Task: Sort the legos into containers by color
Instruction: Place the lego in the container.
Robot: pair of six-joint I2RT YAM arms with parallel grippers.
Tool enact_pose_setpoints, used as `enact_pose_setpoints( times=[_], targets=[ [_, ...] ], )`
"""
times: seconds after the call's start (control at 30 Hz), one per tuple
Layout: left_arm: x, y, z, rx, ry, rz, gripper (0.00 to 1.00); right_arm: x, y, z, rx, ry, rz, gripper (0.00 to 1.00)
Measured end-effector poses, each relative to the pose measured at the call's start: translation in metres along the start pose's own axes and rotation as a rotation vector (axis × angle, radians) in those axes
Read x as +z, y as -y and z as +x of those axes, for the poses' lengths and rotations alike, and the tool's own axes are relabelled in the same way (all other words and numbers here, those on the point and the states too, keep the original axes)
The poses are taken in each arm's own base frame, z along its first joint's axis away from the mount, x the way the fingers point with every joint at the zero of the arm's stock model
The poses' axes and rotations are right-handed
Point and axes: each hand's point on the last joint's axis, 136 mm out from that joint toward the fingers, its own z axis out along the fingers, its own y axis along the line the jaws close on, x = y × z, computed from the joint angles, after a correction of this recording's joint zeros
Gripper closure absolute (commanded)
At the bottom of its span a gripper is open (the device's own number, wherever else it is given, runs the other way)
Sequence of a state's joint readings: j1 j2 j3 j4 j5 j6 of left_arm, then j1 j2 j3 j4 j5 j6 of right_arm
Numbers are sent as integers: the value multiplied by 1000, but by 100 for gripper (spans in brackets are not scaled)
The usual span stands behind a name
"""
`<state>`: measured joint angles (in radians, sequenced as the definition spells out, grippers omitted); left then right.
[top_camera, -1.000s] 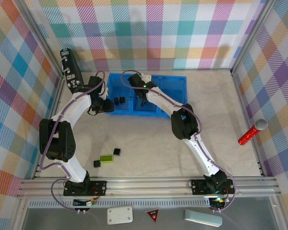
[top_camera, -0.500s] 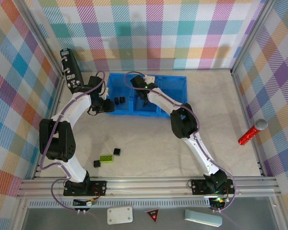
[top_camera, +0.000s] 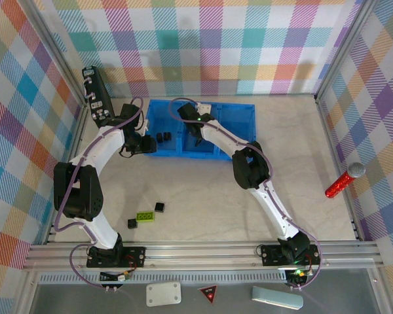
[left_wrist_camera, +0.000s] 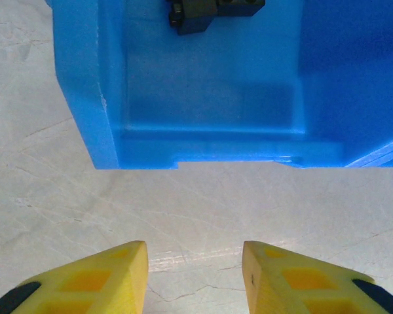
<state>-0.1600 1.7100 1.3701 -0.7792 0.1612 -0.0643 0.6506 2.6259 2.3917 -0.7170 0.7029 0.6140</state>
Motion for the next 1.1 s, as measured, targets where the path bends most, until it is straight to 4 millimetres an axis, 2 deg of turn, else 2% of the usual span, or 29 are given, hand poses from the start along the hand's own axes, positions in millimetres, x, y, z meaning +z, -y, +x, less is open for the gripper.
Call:
enact_pose_setpoints(
  times=[0.17, 0.37, 0.53, 0.7, 0.83, 1.1],
  targets=[
    [0, 0, 0, 0, 0, 0, 58, -14, -1, -4, -37, -29, -36, 53],
    [0, 0, 1, 0, -3, -1, 58, -55, -3, -20, -70, -67, -147, 52],
    [0, 0, 1, 0, -4, -1, 58, -86, -4, -21, -97, -125, -236, 51],
    [0, -1, 2, -1, -6, -2, 58, -104, -3, -5, -141, -221, -298, 50],
    [0, -2, 6, -5, -25, -9, 57, -116, 3, 16, -176, -313, -325, 50],
    [-3, -1, 15, -28, -64, -13, 57, -155, 27, 38, -204, -409, -375, 50]
  ],
)
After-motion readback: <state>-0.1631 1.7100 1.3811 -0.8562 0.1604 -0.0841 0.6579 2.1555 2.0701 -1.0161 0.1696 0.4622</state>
